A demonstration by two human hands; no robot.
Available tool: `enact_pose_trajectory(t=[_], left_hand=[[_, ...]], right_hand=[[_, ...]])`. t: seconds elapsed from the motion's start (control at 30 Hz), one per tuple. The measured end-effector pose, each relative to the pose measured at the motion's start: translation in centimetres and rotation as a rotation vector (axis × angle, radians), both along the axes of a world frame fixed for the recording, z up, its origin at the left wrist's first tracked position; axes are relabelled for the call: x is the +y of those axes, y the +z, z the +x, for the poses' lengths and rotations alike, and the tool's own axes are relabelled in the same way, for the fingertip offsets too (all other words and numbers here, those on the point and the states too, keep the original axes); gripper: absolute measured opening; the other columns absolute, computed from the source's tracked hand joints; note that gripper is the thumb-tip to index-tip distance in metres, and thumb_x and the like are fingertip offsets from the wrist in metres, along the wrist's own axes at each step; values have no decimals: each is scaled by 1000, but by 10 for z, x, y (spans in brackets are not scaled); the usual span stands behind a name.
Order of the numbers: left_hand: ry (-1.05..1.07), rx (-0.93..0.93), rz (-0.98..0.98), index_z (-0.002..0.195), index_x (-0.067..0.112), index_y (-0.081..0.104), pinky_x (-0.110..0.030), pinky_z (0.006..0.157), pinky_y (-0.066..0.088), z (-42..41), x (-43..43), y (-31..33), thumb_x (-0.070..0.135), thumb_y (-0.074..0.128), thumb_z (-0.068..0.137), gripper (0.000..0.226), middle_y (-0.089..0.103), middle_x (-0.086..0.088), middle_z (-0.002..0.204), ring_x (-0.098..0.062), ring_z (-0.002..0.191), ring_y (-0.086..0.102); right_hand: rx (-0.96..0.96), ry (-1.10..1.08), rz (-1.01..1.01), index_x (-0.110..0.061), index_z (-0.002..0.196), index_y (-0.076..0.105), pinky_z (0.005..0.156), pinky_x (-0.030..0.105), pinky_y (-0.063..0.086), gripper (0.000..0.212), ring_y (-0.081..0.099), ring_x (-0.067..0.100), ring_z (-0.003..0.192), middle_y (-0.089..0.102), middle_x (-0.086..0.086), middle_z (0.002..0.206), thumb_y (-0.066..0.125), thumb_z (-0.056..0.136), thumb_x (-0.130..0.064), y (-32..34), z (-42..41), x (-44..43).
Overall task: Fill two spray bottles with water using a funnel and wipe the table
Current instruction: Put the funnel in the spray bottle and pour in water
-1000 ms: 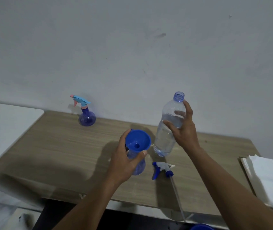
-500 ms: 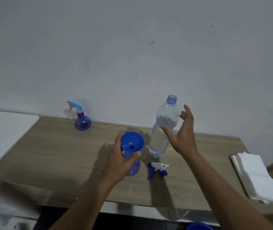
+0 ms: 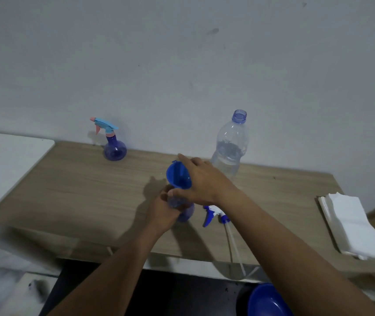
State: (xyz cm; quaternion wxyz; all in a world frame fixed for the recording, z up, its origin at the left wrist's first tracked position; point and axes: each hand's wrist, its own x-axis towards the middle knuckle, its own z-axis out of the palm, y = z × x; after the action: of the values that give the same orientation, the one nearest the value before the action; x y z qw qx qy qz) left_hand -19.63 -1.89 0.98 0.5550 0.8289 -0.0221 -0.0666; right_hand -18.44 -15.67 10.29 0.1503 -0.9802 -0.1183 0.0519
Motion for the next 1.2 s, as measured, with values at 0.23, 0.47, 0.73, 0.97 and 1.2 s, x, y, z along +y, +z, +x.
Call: enact_pose_trajectory(t=[0.23,0.47,0.73,0.97,1.2], left_hand=[[25,53,-20,107,29,56,-2,60,43,3,4,-8,5,77,79,42,62,18,86,2,82,61],[24,101,-48,109,19,59,-6,60,46,7,3,-10,7,77,81,36,65,12,94,-7,86,65],[3,127,-35,115,28,57,-8,64,45,7,7,-14,25,82,77,46,67,12,103,0,89,62],[29,39,9,123,25,62,-15,74,46,4,27,-16,20,81,77,49,70,8,107,-11,100,66],[45,-14,29,122,28,61,2,68,39,-1,38,-13,19,81,78,49,68,15,103,11,90,59]], right_hand=[[122,-10,56,-32,153,27,100,43,49,103,52,25,123,49,3,135,76,68,-65,3,13,-7],[44,0,-3,-25,156,25,94,38,49,97,55,26,120,52,6,137,71,78,-62,18,12,-2],[150,34,-121,-39,139,38,84,40,52,75,54,27,100,42,4,121,71,75,-57,34,11,5],[210,-32,159,-44,143,29,73,31,46,83,53,8,86,45,2,108,75,74,-35,51,15,-10],[77,-199,400,-30,116,55,67,24,45,58,58,14,89,52,0,114,84,66,-30,-2,35,-7]])
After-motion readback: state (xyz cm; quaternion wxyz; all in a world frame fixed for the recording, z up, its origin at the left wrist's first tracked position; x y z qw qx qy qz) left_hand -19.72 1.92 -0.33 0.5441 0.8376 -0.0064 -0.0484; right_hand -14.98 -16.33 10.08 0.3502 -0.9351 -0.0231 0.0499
